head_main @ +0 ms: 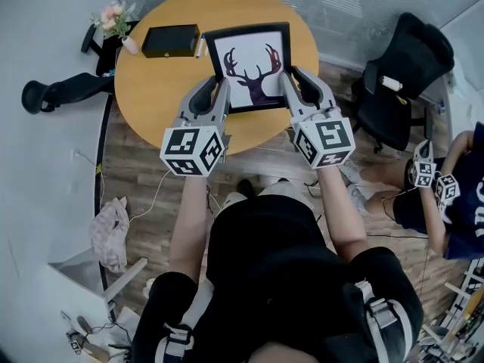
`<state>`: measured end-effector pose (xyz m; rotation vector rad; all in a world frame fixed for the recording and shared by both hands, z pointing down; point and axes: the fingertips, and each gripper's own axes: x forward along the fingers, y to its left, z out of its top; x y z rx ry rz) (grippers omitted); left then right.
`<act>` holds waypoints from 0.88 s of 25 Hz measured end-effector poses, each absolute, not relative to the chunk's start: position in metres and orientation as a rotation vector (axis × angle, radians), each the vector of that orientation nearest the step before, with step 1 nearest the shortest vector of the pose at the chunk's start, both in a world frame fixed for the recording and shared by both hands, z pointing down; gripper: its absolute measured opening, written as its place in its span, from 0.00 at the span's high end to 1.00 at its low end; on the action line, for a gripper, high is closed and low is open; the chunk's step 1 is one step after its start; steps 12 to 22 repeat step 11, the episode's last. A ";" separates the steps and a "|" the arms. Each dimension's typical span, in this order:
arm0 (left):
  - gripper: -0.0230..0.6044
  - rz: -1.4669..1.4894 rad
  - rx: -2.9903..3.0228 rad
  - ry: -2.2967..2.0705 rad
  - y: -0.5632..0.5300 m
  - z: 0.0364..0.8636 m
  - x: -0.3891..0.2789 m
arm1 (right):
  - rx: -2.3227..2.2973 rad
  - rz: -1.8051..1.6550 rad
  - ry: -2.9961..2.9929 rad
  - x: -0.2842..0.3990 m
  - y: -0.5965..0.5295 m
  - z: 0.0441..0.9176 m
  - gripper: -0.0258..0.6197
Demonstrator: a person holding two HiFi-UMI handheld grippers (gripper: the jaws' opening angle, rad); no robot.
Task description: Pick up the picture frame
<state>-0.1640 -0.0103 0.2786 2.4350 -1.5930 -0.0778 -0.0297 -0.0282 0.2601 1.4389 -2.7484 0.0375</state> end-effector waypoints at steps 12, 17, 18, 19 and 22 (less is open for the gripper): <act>0.82 -0.067 2.439 -1.596 -0.006 0.279 -0.180 | 1.439 0.054 -2.752 -0.045 -0.024 0.263 0.83; 0.82 -0.067 2.439 -1.596 -0.006 0.279 -0.180 | 1.439 0.054 -2.752 -0.045 -0.024 0.263 0.83; 0.82 -0.067 2.439 -1.596 -0.006 0.279 -0.180 | 1.439 0.054 -2.752 -0.045 -0.024 0.263 0.83; 0.82 -0.067 2.439 -1.596 -0.006 0.279 -0.180 | 1.439 0.054 -2.752 -0.045 -0.024 0.263 0.83; 0.82 -0.067 2.439 -1.596 -0.006 0.279 -0.180 | 1.439 0.054 -2.752 -0.045 -0.024 0.263 0.83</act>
